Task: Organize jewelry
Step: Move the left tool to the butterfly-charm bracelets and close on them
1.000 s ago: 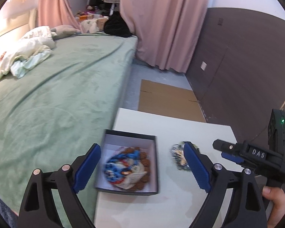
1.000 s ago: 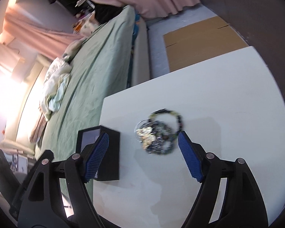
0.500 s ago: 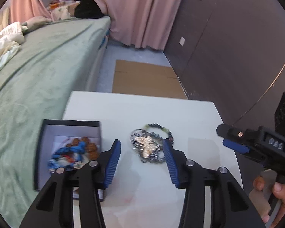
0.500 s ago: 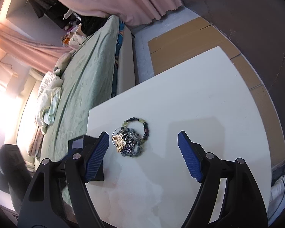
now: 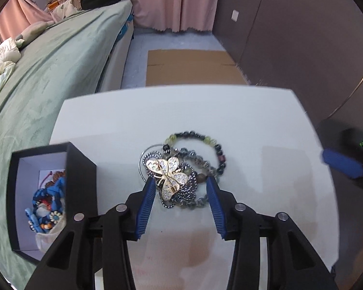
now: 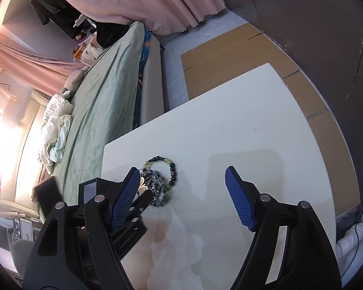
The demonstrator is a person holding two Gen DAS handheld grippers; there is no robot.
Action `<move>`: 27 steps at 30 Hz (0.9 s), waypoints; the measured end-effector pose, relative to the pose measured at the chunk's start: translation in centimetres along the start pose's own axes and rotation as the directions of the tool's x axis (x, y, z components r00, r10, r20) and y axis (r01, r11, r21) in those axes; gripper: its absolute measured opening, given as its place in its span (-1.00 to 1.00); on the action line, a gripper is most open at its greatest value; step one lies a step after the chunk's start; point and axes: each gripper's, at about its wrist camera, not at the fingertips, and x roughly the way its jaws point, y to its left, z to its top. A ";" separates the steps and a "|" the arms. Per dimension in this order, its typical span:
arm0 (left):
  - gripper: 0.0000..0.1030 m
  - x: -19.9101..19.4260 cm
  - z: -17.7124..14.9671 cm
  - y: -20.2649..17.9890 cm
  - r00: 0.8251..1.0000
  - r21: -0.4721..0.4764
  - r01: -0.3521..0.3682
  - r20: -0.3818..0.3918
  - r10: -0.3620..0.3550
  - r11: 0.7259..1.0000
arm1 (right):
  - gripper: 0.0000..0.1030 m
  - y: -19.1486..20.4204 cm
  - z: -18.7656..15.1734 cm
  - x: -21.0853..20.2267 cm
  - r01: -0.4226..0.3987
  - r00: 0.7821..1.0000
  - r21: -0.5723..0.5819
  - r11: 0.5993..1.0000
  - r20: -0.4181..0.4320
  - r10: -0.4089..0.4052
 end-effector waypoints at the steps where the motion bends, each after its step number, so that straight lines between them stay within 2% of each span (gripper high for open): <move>1: -0.19 0.5 -0.1 0.1 1.000 -0.006 -0.006 -0.010 0.006 1.000 | 0.42 0.0 0.0 0.0 0.001 1.000 0.001 1.000 0.001 -0.001; 4: -0.25 1.0 -0.5 0.1 1.000 -0.006 -0.018 0.000 0.018 1.000 | 0.42 0.0 0.0 -0.1 0.002 1.000 -0.002 1.000 0.002 -0.002; 7: -0.54 0.9 -0.5 0.4 1.000 -0.022 -0.009 0.004 0.009 1.000 | 0.42 0.0 0.0 0.0 0.004 1.000 -0.009 1.000 -0.002 -0.004; 8: -0.57 0.7 -0.4 0.6 1.000 -0.024 -0.006 0.010 0.006 1.000 | 0.40 0.1 0.0 0.0 0.005 1.000 -0.011 1.000 -0.004 -0.005; 9: -0.78 0.5 -0.3 0.6 1.000 -0.025 -0.002 0.015 0.003 1.000 | 0.39 0.1 -0.1 0.1 0.005 1.000 -0.013 1.000 -0.007 -0.005; 16: -0.81 -2.3 -0.4 1.7 0.996 -0.046 0.068 0.058 -0.065 0.997 | 0.33 0.9 -0.3 0.9 -0.013 0.999 -0.022 1.000 -0.032 0.013; 18: -0.90 -2.9 -0.4 2.1 0.995 -0.059 0.086 0.063 -0.082 0.995 | 0.28 1.1 -0.4 1.2 -0.025 0.999 -0.019 1.000 -0.043 0.024; 22: -0.90 -4.4 0.0 2.8 0.993 -0.060 0.086 0.085 -0.081 0.994 | 0.23 1.5 -0.4 1.8 -0.049 0.997 -0.017 0.999 -0.057 0.048; 27: -0.90 -5.8 0.5 4.1 0.990 -0.087 0.100 0.110 -0.091 0.991 | 0.03 2.1 -0.8 3.2 -0.072 0.993 -0.003 0.997 -0.097 0.072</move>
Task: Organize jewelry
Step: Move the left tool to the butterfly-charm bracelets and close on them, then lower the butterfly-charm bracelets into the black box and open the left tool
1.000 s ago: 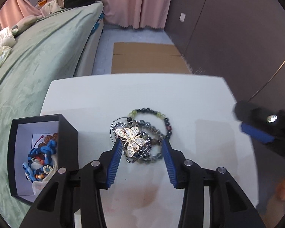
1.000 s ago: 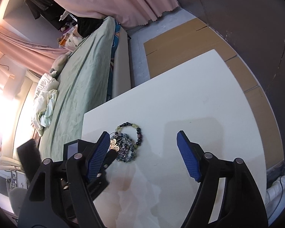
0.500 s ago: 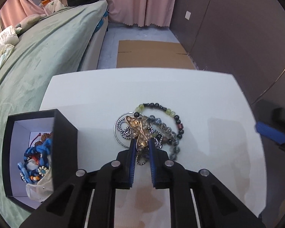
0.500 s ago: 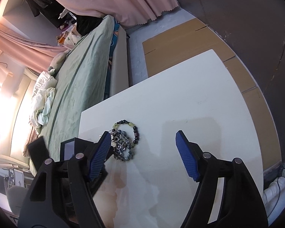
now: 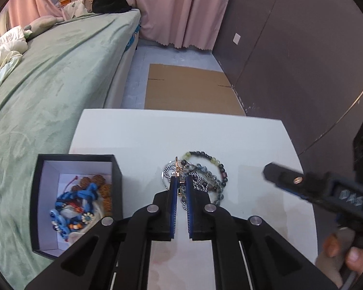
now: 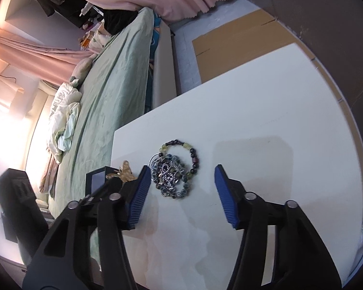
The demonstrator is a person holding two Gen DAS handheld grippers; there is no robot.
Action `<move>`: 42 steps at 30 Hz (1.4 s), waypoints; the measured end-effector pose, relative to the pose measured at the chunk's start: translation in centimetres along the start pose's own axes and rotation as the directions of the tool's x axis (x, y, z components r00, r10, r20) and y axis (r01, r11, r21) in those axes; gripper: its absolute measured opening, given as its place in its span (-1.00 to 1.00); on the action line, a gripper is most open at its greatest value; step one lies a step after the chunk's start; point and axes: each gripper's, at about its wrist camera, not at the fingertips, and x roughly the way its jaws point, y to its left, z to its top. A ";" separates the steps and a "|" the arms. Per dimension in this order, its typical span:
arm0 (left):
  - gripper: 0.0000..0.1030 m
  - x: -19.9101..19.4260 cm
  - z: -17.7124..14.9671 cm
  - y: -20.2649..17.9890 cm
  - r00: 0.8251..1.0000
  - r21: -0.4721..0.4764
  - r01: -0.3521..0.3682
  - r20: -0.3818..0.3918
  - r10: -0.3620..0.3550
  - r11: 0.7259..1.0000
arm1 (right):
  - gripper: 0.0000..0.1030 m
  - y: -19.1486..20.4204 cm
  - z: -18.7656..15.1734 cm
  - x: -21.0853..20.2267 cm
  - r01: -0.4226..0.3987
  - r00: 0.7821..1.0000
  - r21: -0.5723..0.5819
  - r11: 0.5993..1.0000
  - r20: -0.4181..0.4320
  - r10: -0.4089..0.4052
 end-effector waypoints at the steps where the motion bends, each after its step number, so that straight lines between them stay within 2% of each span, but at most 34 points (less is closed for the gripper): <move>1: -0.90 -0.3 0.1 0.2 1.000 -0.005 0.002 0.004 -0.002 1.000 | 0.02 0.2 0.0 0.3 -0.003 1.000 0.000 1.000 -0.008 0.003; 6: -0.90 -1.6 0.5 1.4 0.999 -0.030 0.033 0.015 -0.033 0.999 | -0.12 0.9 -0.3 1.6 -0.002 0.999 -0.013 1.000 -0.032 0.001; 11: -0.90 -3.4 0.9 2.7 0.999 -0.046 0.027 0.047 -0.025 0.999 | -0.19 1.3 -0.6 3.8 0.027 0.997 -0.019 0.999 -0.076 -0.028; 14: -0.90 -4.3 1.0 3.7 0.998 -0.062 0.021 0.060 -0.017 0.998 | -0.31 1.4 -0.9 5.1 0.051 0.994 -0.021 0.998 -0.097 -0.053; 24: -0.90 -6.6 0.2 6.9 0.997 -0.099 0.002 0.080 0.006 0.995 | -0.38 1.7 -1.6 6.8 0.150 0.983 -0.073 0.986 -0.100 -0.157; 25: -0.90 -6.9 0.1 7.3 0.997 -0.105 -0.003 0.082 0.011 0.994 | -0.42 1.8 -1.7 6.9 0.158 0.982 -0.081 0.984 -0.095 -0.165; 27: -0.90 -7.3 0.0 7.9 0.996 -0.112 -0.010 0.085 0.019 0.994 | -0.77 1.9 -1.8 7.1 0.178 0.978 -0.095 0.979 -0.095 -0.187; 30: -0.90 -8.0 -0.3 9.0 0.996 -0.126 -0.020 0.089 0.032 0.992 | -0.82 2.2 -1.9 7.2 0.188 0.976 -0.113 0.976 -0.092 -0.199; 33: -0.90 -8.6 -0.7 10.1 0.995 -0.138 -0.030 0.092 0.043 0.990 | -0.83 2.9 -2.1 6.6 0.168 0.982 -0.111 0.980 -0.071 -0.176; 38: -0.90 -8.8 -1.3 11.2 0.996 -0.153 -0.031 0.082 0.044 0.988 | -0.83 4.6 -2.1 4.5 0.074 0.997 -0.111 0.991 -0.019 -0.076; 42: -0.90 -8.3 -1.7 11.0 0.997 -0.144 -0.019 0.075 0.030 0.989 | -0.83 6.3 -2.1 3.4 0.008 1.000 -0.114 0.993 0.016 -0.006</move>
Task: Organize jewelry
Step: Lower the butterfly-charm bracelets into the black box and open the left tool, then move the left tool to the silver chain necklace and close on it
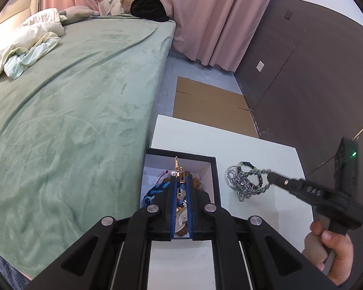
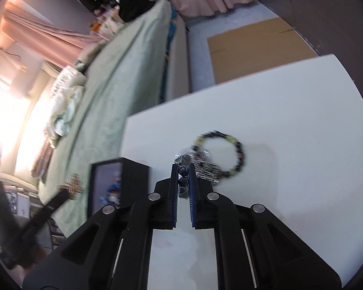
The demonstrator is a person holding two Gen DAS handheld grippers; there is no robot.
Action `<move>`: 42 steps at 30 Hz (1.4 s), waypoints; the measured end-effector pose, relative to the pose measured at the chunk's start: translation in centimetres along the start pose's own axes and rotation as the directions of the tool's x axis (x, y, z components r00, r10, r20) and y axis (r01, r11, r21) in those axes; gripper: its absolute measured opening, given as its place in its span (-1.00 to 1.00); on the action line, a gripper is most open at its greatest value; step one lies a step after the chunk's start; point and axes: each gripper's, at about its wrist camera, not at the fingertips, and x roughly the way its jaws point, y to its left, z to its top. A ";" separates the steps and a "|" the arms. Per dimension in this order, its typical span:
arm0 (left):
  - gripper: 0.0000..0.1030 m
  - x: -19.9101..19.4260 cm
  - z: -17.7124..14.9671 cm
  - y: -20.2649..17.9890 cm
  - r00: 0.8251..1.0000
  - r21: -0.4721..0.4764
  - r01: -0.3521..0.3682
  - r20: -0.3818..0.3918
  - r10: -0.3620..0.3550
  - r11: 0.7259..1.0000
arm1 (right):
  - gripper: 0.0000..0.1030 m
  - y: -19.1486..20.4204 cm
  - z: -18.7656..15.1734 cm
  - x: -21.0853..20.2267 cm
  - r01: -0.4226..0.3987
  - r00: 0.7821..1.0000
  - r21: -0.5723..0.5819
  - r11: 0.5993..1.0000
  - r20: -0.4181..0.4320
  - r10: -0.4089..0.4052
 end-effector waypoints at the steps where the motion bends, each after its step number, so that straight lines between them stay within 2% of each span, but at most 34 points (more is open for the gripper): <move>1: -0.90 0.1 -0.1 -0.1 1.000 0.005 -0.001 -0.001 0.001 1.000 | -0.83 0.4 0.1 -0.2 -0.015 1.000 -0.001 1.000 0.009 0.015; 5: -0.81 0.7 0.0 0.0 1.000 0.002 -0.012 -0.009 0.012 1.000 | -0.83 1.9 0.4 -0.8 -0.082 0.996 -0.015 0.997 0.043 0.083; 6: -0.52 0.8 0.1 0.2 1.000 -0.006 -0.016 -0.017 0.016 1.000 | -0.83 2.3 0.5 -0.8 -0.099 0.994 -0.017 0.995 0.047 0.100; 7: -0.07 0.8 0.1 0.5 1.000 -0.019 -0.019 -0.015 0.019 1.000 | -0.83 2.5 0.6 -0.8 -0.112 0.992 -0.018 0.994 0.048 0.112; 8: 0.10 0.5 0.1 0.8 1.000 -0.029 -0.023 0.003 0.023 0.999 | -0.83 3.0 0.6 -0.7 -0.133 0.990 -0.022 0.991 0.050 0.134; 9: 0.19 0.2 0.2 0.9 0.999 -0.031 -0.026 0.022 0.027 0.999 | -0.83 3.2 0.5 -0.7 -0.146 0.988 -0.025 0.989 0.050 0.148; 11: 0.22 -0.2 0.4 1.2 0.999 -0.027 -0.038 0.035 0.039 0.999 | -0.83 4.0 0.4 -0.7 -0.178 0.982 -0.036 0.983 0.051 0.179; 12: 0.33 -0.2 0.5 1.3 0.998 -0.027 -0.042 0.035 0.043 0.999 | -0.83 4.5 0.3 -0.6 -0.198 0.978 -0.045 0.979 0.051 0.200; 13: 0.54 -0.5 0.6 1.6 0.998 -0.029 -0.056 0.041 0.057 0.998 | -0.82 4.9 0.3 -0.6 -0.214 0.975 -0.051 0.976 0.052 0.216; 15: 0.81 -1.3 0.6 1.9 0.992 -0.032 -0.095 0.079 0.097 0.995 | -0.83 5.6 0.2 -0.4 -0.244 0.968 -0.060 0.968 0.052 0.247; 23: 0.83 -2.6 0.6 3.4 0.986 -0.031 -0.138 0.088 0.140 0.990 | -0.82 7.6 -0.2 0.5 -0.321 0.946 -0.090 0.943 0.023 0.324; 26: 0.83 -2.8 0.6 4.0 0.985 -0.041 -0.146 0.088 0.149 0.988 | -0.82 8.4 -0.8 0.3 -0.356 0.934 -0.108 0.928 -0.013 0.356; 30: 0.83 -2.9 0.3 4.4 0.985 -0.057 -0.145 0.087 0.150 0.988 | -0.80 9.2 -1.9 0.8 -0.328 0.943 -0.149 0.933 -0.109 0.314; 33: 0.83 -2.7 0.2 4.0 0.987 -0.057 -0.135 0.082 0.139 0.989 | -0.50 8.8 -2.4 0.8 -0.283 0.956 -0.172 0.943 -0.133 0.263; 35: 0.83 -2.5 0.1 3.6 0.989 -0.050 -0.125 0.079 0.128 0.991 | -0.11 8.2 -2.4 0.2 -0.252 0.966 -0.186 0.950 -0.109 0.235; 37: 0.83 -2.3 0.0 2.9 0.990 -0.036 -0.111 0.080 0.113 0.993 | 0.10 7.5 -2.3 -0.7 -0.221 0.975 -0.200 0.955 -0.075 0.210; 42: 0.83 -1.6 -0.4 1.3 0.993 0.003 -0.089 0.076 0.088 0.996 | 0.16 5.2 -1.7 -1.9 -0.167 0.986 -0.182 0.969 -0.039 0.163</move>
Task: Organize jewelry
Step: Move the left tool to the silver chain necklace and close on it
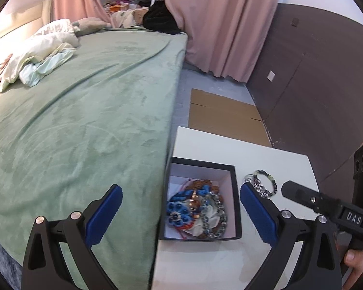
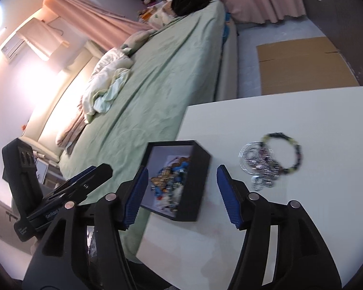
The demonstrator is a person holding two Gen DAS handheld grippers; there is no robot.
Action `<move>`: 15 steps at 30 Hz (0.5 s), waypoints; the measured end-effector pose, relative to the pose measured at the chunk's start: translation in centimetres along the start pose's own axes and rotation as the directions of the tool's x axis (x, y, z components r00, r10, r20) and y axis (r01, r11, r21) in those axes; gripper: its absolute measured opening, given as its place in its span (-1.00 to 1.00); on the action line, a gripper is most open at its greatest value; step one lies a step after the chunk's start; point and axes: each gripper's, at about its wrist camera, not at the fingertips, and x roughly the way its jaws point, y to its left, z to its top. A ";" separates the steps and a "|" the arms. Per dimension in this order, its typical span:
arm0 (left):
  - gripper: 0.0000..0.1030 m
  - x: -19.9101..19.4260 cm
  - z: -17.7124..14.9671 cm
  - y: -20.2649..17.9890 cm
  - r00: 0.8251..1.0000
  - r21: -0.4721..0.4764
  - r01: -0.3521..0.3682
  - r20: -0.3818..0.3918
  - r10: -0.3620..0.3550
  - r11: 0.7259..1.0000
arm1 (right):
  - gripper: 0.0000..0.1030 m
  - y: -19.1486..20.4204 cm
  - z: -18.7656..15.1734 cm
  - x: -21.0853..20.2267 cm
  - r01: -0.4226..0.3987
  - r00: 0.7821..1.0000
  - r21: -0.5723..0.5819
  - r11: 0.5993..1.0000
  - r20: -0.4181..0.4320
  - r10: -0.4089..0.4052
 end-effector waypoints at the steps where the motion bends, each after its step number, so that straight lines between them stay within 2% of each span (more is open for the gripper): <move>1: 0.83 0.4 -0.1 -0.3 1.000 0.008 0.002 -0.010 -0.001 1.000 | 0.16 -0.5 0.0 -0.2 0.015 1.000 0.010 1.000 0.004 -0.015; 7: 0.83 2.4 -0.5 -2.9 0.997 0.016 0.047 -0.058 -0.046 0.999 | 0.36 -3.2 0.7 -1.8 0.120 0.991 0.077 0.990 0.051 -0.124; 15: 0.83 3.6 -0.9 -7.2 0.993 0.072 0.095 -0.074 -0.090 0.993 | 0.54 -7.0 1.0 -4.1 0.162 0.980 0.190 0.968 0.086 -0.180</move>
